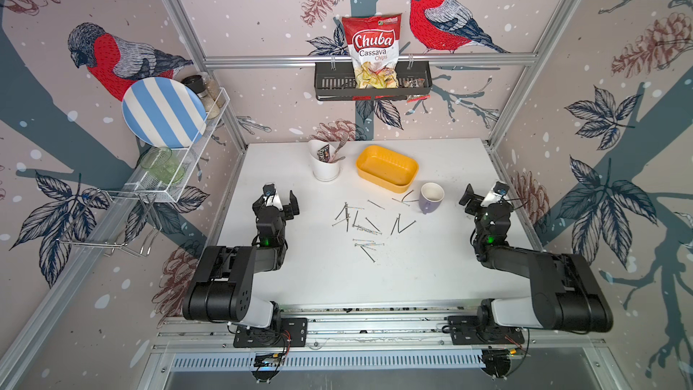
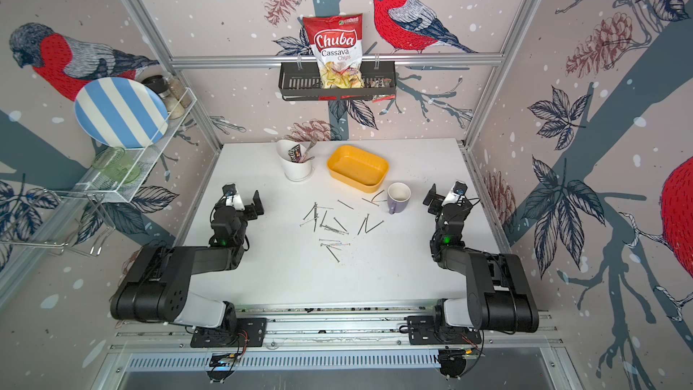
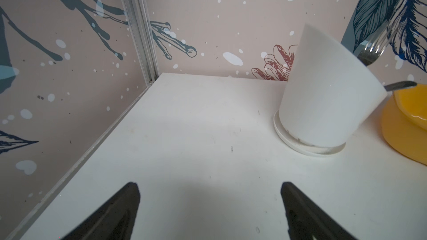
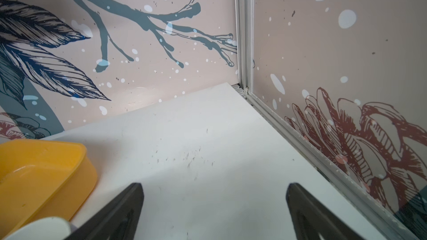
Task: Put the nails on the desktop into the storage box
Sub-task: Move the storage box to the center of the board.
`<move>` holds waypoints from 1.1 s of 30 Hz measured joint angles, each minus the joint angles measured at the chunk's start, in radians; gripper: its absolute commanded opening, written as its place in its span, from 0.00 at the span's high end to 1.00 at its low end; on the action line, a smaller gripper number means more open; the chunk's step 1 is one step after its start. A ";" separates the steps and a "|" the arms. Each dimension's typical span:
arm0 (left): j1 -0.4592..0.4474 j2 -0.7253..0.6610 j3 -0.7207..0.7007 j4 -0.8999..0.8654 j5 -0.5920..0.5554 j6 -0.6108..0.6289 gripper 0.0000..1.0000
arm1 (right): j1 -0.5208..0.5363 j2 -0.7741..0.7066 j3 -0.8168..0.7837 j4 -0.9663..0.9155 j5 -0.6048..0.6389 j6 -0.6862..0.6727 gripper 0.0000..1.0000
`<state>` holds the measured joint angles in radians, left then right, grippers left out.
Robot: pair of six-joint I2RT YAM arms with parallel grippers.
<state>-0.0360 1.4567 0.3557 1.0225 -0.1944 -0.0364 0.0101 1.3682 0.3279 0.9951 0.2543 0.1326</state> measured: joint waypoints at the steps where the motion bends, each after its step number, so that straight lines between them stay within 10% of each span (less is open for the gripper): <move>1: 0.000 -0.013 0.013 -0.020 0.000 -0.002 0.04 | 0.000 -0.016 0.004 -0.022 0.000 0.000 0.00; 18: 0.003 -0.124 0.392 -0.843 0.177 -0.238 0.05 | 0.006 -0.040 0.543 -0.808 -0.067 0.214 0.00; 33: -0.080 -0.188 0.364 -1.054 0.453 -0.275 0.05 | 0.393 0.433 1.231 -1.381 -0.284 0.042 0.00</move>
<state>-0.1158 1.2690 0.7193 -0.0319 0.2584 -0.3115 0.4026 1.8011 1.5593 -0.3862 -0.0296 0.1741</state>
